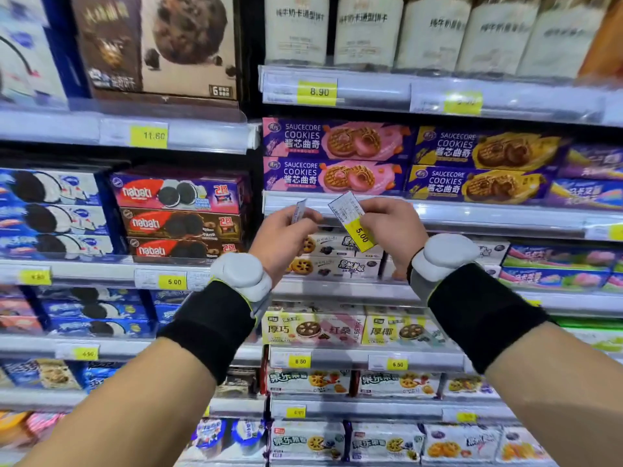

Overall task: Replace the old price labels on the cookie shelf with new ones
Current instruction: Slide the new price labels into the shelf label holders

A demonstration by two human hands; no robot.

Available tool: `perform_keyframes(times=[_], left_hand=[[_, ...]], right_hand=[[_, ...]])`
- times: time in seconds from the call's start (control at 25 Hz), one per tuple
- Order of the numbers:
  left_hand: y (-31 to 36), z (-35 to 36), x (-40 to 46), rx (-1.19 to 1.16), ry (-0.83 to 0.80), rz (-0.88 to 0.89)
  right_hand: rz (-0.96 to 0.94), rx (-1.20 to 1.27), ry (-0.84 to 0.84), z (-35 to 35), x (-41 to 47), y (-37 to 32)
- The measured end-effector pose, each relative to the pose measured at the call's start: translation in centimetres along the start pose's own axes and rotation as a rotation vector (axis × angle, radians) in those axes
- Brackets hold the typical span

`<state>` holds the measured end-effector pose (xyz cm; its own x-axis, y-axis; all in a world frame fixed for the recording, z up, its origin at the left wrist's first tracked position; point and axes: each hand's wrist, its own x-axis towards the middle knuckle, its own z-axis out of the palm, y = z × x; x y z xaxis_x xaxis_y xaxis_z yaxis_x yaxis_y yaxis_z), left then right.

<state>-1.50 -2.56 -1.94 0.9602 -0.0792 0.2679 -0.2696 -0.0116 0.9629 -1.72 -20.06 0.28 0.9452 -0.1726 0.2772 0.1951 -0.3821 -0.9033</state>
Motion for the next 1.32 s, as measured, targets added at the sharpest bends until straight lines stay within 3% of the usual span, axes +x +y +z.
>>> perform_keyframes(times=[0.16, 0.32, 0.56, 0.84, 1.32], left_hand=[[1.8, -0.4, 1.4, 0.413, 0.003, 0.169], [2.5, -0.6, 2.3, 0.726, 0.052, 0.321], [1.7, -1.0, 3.8, 1.138, -0.007, 0.446], [0.6, -1.3, 4.3, 1.173, 0.037, 0.477], [1.1, -1.2, 4.1, 1.175, 0.072, 0.382]], right_hand=[[-0.117, -0.144, 0.021, -0.4, 1.1, -0.9], [-0.141, -0.134, 0.045, -0.7, 1.7, -0.9], [-0.180, -0.138, 0.044, -1.3, 2.1, -0.6], [-0.218, -0.168, 0.086, -0.4, 3.2, -0.4], [-0.311, -0.081, 0.068, -0.3, 3.5, -3.1]])
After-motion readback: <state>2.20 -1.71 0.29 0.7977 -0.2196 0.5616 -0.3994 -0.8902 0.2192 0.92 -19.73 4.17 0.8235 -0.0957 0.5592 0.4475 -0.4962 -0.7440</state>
